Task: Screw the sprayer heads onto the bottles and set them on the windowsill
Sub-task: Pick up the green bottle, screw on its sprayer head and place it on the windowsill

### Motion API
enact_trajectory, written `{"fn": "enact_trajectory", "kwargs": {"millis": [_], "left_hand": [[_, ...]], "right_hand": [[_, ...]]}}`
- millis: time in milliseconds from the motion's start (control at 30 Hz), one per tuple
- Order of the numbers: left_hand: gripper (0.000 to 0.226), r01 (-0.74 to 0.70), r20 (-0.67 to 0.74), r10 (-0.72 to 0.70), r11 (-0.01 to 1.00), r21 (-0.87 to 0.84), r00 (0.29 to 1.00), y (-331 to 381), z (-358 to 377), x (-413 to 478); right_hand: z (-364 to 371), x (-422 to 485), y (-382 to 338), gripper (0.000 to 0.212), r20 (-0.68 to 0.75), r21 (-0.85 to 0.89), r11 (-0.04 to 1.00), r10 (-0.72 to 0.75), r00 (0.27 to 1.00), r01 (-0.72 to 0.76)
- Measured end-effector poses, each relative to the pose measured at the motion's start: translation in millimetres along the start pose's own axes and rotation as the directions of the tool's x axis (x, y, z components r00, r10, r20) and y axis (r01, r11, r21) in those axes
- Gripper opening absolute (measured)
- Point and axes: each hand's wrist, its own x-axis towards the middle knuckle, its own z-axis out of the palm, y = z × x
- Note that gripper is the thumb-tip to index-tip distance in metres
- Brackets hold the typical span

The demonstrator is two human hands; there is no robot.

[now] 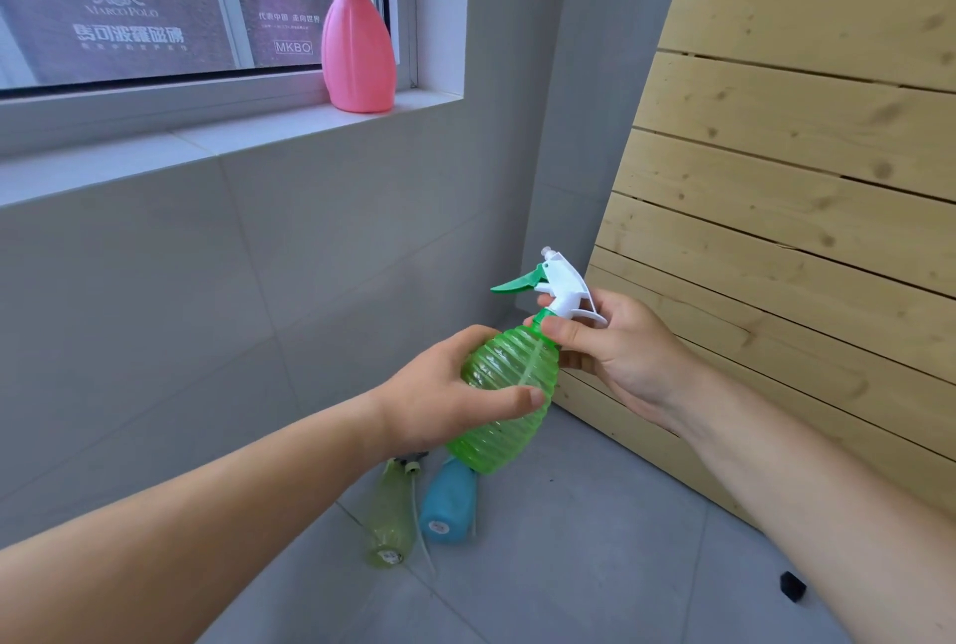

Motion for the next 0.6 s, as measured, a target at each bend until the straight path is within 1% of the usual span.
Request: {"fn": "enact_trajectory", "kwargs": {"millis": [100,167,200,300,367,433,500,600], "left_hand": [[0.049,-0.01,-0.044,0.013,0.997,0.072,0.999,-1.7,0.9,1.6],[0.052,-0.024,-0.046,0.027,0.997,0.07,0.999,-0.9,1.0,2.3],[0.052,-0.027,-0.032,0.029,0.999,0.039,0.999,0.0,0.4,2.1],[0.058,0.036,0.087,-0.027,0.994,-0.103,0.996,-0.5,-5.2,0.5],[0.063,0.081,0.189,-0.052,0.985,-0.15,0.981,-5.1,-8.7,0.0],[0.065,0.09,0.234,-0.044,0.977,-0.192,0.971,-9.4,-8.7,-0.8],[0.065,0.069,0.196,-0.026,0.975,-0.213,0.98,-9.2,-6.0,-0.6],[0.058,0.023,0.074,-0.009,0.98,-0.199,0.997,-4.1,-0.9,0.7]], "right_hand": [[2.5,0.4,-0.8,0.024,-0.04,-0.005,1.0,0.01,0.999,-0.01],[1.9,0.1,-2.9,0.024,-0.033,0.063,0.998,0.012,0.999,-0.01],[1.1,0.1,-4.0,0.025,-0.019,0.119,0.993,0.012,1.0,-0.009],[-1.1,-1.5,-9.1,0.034,0.04,0.245,0.969,0.011,0.999,-0.021],[-2.1,-3.2,-10.6,0.036,0.074,0.275,0.961,0.004,0.997,-0.024],[-1.4,-4.7,-10.4,0.036,0.101,0.283,0.959,0.0,0.995,-0.029],[0.2,-4.6,-10.1,0.036,0.102,0.281,0.959,-0.01,0.995,-0.019],[3.3,-1.9,-10.9,0.034,0.038,0.24,0.97,-0.039,0.999,0.029]]}}
